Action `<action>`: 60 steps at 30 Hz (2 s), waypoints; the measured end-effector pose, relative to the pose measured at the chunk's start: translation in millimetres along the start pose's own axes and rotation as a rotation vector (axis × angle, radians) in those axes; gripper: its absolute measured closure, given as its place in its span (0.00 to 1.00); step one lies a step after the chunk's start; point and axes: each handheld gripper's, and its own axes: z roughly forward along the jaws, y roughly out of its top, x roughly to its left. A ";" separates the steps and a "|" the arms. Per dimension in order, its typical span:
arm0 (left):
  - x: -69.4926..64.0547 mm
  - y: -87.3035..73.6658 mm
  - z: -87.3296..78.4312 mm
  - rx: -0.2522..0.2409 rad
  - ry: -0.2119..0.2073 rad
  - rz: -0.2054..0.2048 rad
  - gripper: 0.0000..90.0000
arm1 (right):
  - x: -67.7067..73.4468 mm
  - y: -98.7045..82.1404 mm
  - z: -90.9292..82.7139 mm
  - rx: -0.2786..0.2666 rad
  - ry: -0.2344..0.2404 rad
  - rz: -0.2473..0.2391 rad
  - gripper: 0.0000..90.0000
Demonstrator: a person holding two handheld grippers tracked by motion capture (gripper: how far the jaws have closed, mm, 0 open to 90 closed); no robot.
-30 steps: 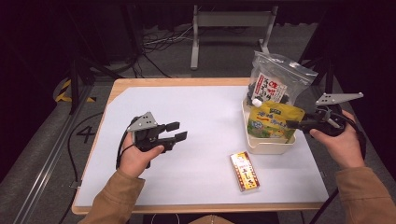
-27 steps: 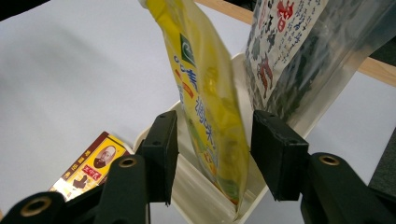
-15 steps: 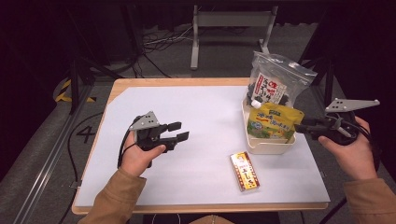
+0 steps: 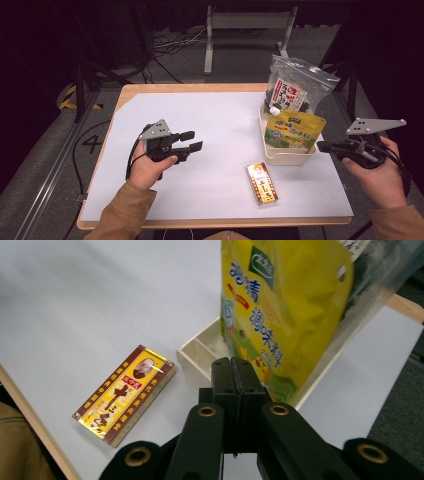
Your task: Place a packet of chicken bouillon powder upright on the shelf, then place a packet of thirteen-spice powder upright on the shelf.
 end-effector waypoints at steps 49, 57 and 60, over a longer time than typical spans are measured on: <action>0.8 -0.5 -4.6 0.070 0.005 -0.001 0.54 | 56.7 -34.5 77.6 0.134 0.165 -0.105 1.00; 2.7 -0.8 -5.3 0.069 0.009 -0.005 0.54 | 65.4 -37.4 88.4 0.166 0.188 -0.131 1.00; 2.4 -0.9 -5.0 0.067 0.008 -0.011 0.54 | 68.8 -39.1 92.5 0.183 0.197 -0.138 1.00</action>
